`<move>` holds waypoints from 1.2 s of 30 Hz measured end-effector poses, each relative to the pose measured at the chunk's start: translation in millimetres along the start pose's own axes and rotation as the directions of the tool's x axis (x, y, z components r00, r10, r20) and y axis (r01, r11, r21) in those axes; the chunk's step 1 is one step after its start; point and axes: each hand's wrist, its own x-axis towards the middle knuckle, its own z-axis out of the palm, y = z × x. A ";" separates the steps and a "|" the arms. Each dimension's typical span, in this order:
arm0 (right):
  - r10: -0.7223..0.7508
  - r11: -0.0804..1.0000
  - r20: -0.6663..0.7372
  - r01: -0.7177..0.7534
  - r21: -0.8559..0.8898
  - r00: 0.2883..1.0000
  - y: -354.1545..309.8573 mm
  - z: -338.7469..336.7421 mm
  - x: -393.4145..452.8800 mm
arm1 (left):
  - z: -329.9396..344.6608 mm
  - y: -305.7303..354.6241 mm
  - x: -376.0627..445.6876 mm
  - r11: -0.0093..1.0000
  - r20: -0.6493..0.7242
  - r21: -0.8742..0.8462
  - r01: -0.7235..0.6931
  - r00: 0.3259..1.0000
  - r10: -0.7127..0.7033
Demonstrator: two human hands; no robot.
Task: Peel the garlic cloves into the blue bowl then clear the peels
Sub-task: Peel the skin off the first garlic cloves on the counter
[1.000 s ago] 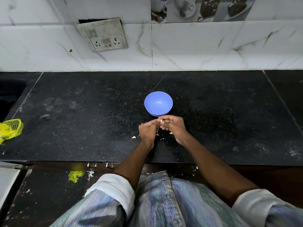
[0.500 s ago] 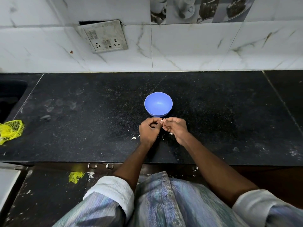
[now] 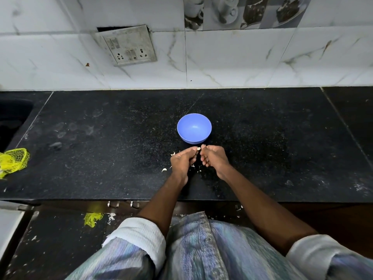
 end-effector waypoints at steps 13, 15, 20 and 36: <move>-0.159 0.986 0.079 0.153 0.071 0.984 4.9 -2.6 -0.7 | -1.3 -6.1 8.9 0.993 -0.063 0.102 -0.052 0.996 0.059; -0.165 0.984 0.061 0.160 0.083 0.984 4.8 -2.9 0.0 | 0.0 -4.7 7.2 0.990 -0.048 0.122 -0.066 0.996 0.073; -0.143 0.973 0.038 0.133 0.189 0.989 5.4 -7.0 0.3 | -0.5 -2.6 7.6 0.979 -0.006 0.163 -0.123 0.992 0.125; -0.162 0.956 0.128 0.123 0.265 0.978 9.7 -12.6 3.6 | -7.8 1.1 -2.1 0.522 0.200 0.661 -0.539 0.797 0.570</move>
